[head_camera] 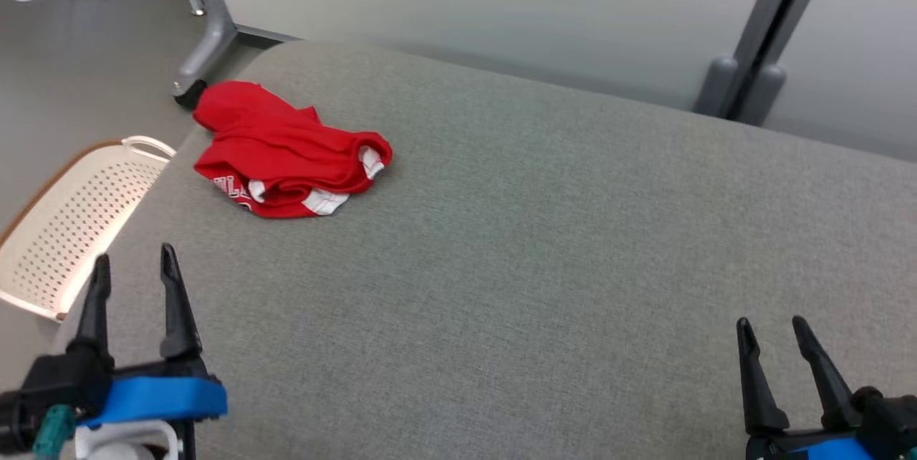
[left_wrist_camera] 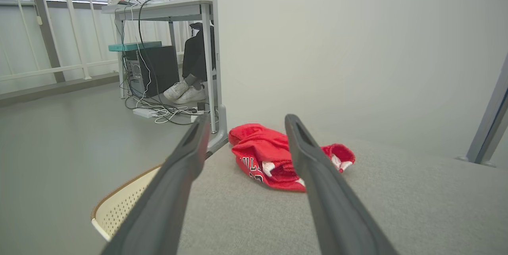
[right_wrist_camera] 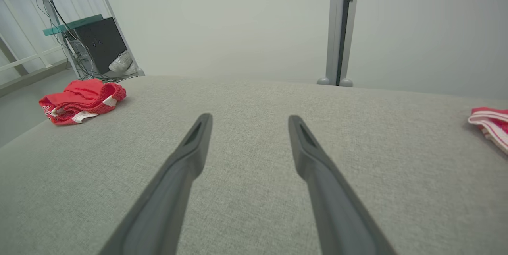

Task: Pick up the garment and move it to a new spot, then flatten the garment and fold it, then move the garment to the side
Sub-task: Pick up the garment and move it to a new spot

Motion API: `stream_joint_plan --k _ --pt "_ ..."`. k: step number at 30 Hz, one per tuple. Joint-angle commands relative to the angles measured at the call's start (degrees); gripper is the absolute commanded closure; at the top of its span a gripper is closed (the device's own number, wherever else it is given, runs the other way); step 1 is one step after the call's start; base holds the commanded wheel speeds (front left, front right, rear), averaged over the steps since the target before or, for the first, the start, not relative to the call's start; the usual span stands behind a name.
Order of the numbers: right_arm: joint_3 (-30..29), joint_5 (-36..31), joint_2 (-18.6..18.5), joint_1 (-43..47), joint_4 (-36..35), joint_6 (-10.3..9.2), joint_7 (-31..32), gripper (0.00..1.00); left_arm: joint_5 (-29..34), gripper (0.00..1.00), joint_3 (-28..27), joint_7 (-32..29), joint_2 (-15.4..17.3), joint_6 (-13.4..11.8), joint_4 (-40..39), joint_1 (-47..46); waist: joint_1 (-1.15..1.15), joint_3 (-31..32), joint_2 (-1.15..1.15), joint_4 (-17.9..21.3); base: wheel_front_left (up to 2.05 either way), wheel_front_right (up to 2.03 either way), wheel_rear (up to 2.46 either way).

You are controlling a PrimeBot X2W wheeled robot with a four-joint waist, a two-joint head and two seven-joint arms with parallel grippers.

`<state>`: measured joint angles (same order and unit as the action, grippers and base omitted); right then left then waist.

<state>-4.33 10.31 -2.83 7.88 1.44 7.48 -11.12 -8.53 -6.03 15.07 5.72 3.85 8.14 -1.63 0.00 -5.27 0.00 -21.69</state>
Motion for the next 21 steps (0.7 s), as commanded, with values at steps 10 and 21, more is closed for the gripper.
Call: stream_joint_plan --k 10,21 --pt "-4.0 -4.9 -0.4 -5.5 -9.4 0.03 3.5 0.00 -3.2 0.00 -6.4 0.1 5.1 -0.4 4.7 -18.5 0.00 -9.4 0.00 8.0 0.00 0.00 0.00" --pt "-9.9 -6.5 -1.7 -8.1 -22.3 0.03 8.2 0.00 -6.4 0.00 -11.6 -1.6 14.3 -0.4 16.5 -35.7 0.00 -21.9 0.00 14.7 0.00 0.00 0.00"
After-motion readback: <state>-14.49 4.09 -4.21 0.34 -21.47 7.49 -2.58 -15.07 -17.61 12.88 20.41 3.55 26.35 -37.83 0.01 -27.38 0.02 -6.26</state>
